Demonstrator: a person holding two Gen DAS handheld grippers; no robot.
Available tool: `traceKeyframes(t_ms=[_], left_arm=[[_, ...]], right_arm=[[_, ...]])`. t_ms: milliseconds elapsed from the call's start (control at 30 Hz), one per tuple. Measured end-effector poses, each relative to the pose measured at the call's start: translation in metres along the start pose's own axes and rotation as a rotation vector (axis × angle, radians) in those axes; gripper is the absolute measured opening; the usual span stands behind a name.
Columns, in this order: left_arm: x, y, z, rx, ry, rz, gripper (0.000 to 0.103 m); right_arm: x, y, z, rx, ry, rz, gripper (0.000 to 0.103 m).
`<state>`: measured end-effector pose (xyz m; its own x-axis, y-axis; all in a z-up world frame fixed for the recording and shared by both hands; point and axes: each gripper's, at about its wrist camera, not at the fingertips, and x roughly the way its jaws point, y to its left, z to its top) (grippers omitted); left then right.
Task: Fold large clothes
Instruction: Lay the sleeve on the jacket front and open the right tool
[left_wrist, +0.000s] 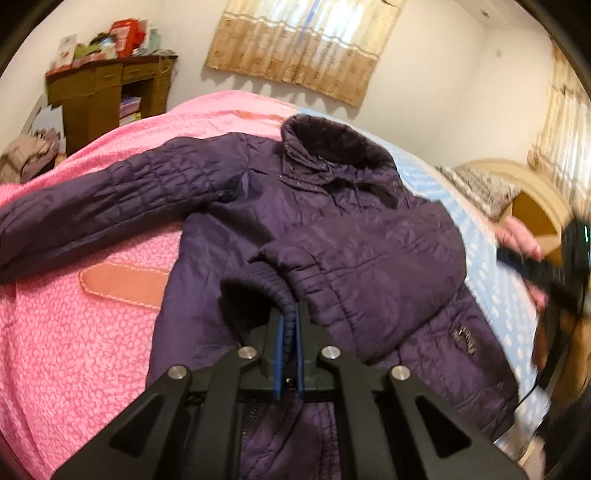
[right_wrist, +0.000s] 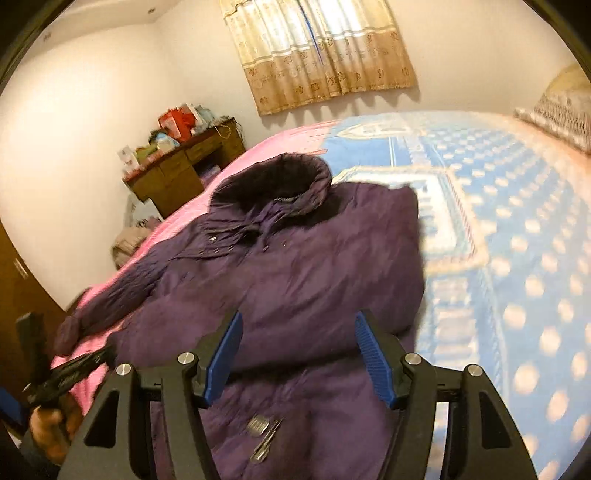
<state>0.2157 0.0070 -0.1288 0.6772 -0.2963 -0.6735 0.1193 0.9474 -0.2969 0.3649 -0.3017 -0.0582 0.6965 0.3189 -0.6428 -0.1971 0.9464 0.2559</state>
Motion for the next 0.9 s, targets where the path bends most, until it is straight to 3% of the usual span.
traceKeyframes(t_ms=[167, 233, 300, 433, 567, 667, 733, 800, 900], left_arm=[[-0.015, -0.013, 0.002, 0.053, -0.031, 0.049, 0.017], [-0.029, -0.016, 0.008, 0.069, -0.085, 0.097, 0.038], [-0.047, -0.019, 0.017, 0.075, -0.180, 0.144, 0.068], [-0.054, -0.033, 0.036, 0.116, -0.274, 0.173, 0.079], [-0.003, -0.043, 0.040, 0.162, -0.173, 0.195, 0.082], [0.054, -0.038, 0.029, 0.197, -0.008, 0.288, 0.084], [0.071, -0.030, 0.019, 0.184, 0.071, 0.275, 0.085], [0.072, -0.024, 0.014, 0.171, 0.042, 0.302, 0.099], [0.073, -0.019, 0.012, 0.166, 0.041, 0.292, 0.100]], right_arm=[[0.052, -0.016, 0.045, -0.042, 0.046, -0.014, 0.064], [0.081, -0.023, 0.047, -0.064, 0.126, -0.014, 0.064], [0.102, -0.026, 0.038, -0.103, 0.189, -0.046, 0.064], [0.120, -0.023, 0.005, -0.224, 0.237, -0.104, 0.064], [0.118, -0.028, -0.012, -0.248, 0.200, -0.105, 0.064], [0.117, -0.032, -0.016, -0.251, 0.191, -0.094, 0.064], [0.116, -0.033, -0.016, -0.243, 0.198, -0.088, 0.064], [0.116, -0.029, -0.017, -0.253, 0.202, -0.097, 0.064], [0.116, -0.020, -0.011, -0.286, 0.234, -0.133, 0.064]])
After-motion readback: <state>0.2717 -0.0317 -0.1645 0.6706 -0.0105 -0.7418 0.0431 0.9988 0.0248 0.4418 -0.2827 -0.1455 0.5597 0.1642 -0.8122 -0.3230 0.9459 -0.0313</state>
